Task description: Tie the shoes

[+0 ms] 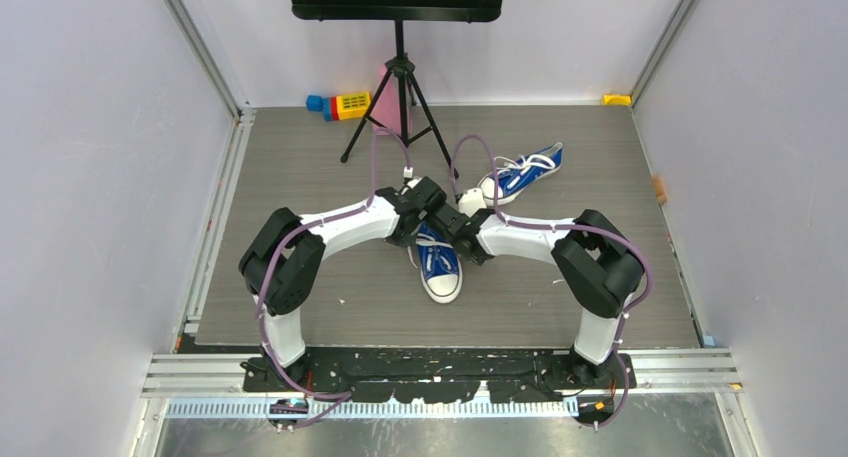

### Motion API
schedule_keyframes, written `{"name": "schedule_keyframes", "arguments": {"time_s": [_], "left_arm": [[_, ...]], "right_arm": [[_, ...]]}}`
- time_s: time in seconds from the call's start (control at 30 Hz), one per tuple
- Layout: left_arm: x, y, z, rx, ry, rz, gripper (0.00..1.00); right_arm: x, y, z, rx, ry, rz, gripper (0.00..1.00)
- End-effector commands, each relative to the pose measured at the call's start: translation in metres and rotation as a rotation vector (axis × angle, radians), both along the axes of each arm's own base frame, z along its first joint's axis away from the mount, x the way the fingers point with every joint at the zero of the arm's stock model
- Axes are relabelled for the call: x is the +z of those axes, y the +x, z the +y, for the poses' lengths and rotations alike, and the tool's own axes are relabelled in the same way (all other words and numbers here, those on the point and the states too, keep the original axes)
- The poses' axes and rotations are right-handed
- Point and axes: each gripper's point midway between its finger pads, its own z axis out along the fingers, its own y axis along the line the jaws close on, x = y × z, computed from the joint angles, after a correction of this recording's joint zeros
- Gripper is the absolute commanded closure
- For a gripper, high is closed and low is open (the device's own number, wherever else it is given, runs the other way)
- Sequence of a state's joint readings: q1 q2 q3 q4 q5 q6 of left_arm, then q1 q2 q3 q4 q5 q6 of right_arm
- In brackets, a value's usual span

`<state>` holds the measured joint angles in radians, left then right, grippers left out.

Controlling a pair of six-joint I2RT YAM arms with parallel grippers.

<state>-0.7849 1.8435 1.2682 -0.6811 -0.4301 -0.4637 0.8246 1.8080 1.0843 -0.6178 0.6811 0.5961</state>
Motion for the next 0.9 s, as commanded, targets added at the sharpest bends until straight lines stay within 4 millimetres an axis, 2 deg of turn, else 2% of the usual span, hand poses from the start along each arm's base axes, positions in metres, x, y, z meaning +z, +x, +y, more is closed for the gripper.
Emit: {"name": "schedule_keyframes", "arguments": {"time_s": [0.0,0.27,0.4,0.57,0.67,0.77,0.8,0.87], "left_arm": [[-0.009,-0.026,0.032,-0.049,0.244,0.040,1.00],[-0.012,-0.030,0.027,-0.057,0.191,0.043,1.00],[-0.013,-0.030,0.022,-0.058,0.129,0.053,1.00],[0.007,-0.027,0.007,-0.073,-0.013,0.001,1.00],[0.020,-0.024,0.005,-0.071,-0.059,-0.027,0.99],[0.027,-0.025,0.006,-0.066,-0.087,-0.032,0.90],[0.029,-0.025,0.006,-0.067,-0.104,-0.033,0.84],[0.035,-0.027,0.003,-0.073,-0.164,-0.045,0.72]], "right_arm": [[0.013,0.010,-0.028,-0.037,-0.166,-0.054,1.00],[0.007,0.007,-0.025,-0.024,-0.138,-0.042,1.00],[0.006,0.007,-0.015,-0.007,-0.041,-0.043,1.00],[0.018,0.008,0.005,0.021,0.151,-0.071,1.00],[0.030,0.010,0.010,0.024,0.215,-0.096,1.00],[0.034,0.009,0.010,0.023,0.266,-0.092,0.99],[0.036,0.009,0.010,0.022,0.290,-0.092,0.95],[0.040,0.007,0.014,0.037,0.351,-0.089,0.81]]}}
